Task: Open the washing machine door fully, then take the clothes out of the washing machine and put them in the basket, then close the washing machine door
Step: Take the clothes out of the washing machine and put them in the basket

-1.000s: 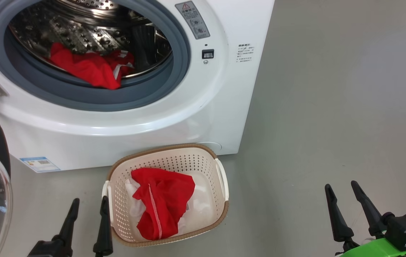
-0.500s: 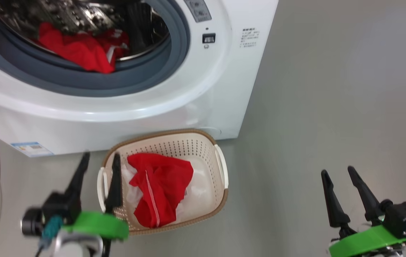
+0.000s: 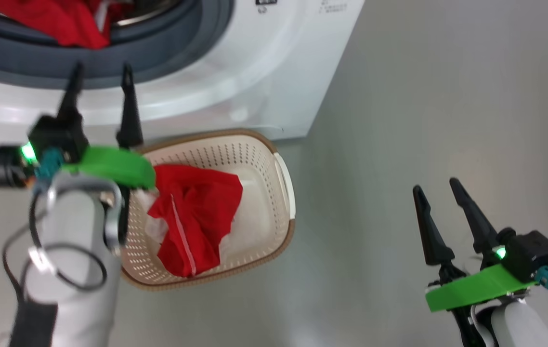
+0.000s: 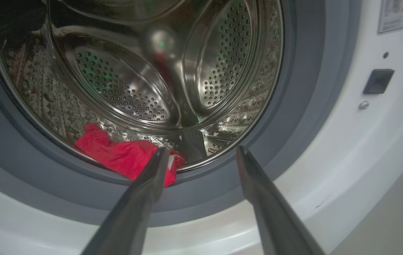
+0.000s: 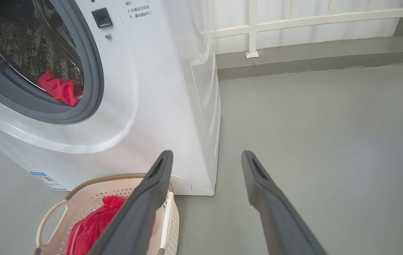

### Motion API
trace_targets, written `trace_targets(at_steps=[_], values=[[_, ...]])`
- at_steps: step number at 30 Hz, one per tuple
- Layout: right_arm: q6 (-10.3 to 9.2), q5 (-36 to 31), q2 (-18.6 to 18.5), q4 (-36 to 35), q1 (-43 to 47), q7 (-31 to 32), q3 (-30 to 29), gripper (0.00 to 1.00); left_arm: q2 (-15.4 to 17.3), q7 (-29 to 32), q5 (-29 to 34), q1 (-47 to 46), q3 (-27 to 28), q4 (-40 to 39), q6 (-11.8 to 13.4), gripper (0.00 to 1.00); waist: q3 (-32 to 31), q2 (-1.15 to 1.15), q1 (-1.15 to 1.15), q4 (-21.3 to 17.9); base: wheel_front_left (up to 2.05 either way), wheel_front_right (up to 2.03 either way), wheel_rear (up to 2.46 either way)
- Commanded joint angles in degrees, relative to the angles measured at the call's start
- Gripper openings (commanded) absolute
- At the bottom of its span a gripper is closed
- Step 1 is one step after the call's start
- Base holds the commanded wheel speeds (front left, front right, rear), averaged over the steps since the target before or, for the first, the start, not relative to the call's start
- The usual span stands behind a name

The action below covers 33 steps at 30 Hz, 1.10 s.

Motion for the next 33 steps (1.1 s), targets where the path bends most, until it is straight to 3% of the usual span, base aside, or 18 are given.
trace_targets(at_steps=[1, 17, 25, 33], values=[[0.42, 1.0, -0.1, -1.4, -1.4, -0.4, 1.6, 1.0, 1.9, -0.3, 0.7, -2.9, 1.7, 0.5, 0.7, 1.0, 4.1, 0.0, 0.0, -2.1, 0.0, 0.0, 0.0], [0.42, 4.3, 0.0, -1.7, -7.8, -0.4, 6.3, 1.0, 10.3, -0.3, 6.9, -29.0, 0.7, 24.7, 8.7, 1.0, 12.9, 0.0, 0.0, -7.9, 0.0, 0.0, 0.0], [0.42, 5.7, 0.0, -1.9, -8.3, -0.4, 8.0, 1.0, 14.8, -0.1, 7.6, -36.8, 0.5, 35.0, 11.1, 1.0, 14.3, 0.0, 0.0, -10.6, 0.0, 0.0, 0.0], [0.42, 6.2, 0.0, -2.0, -8.3, -0.4, 8.9, 1.0, 16.8, 3.4, 7.9, -40.1, 0.0, 40.2, 13.6, 1.0, 14.7, 0.0, 0.0, -11.6, 0.0, 0.0, 0.0]])
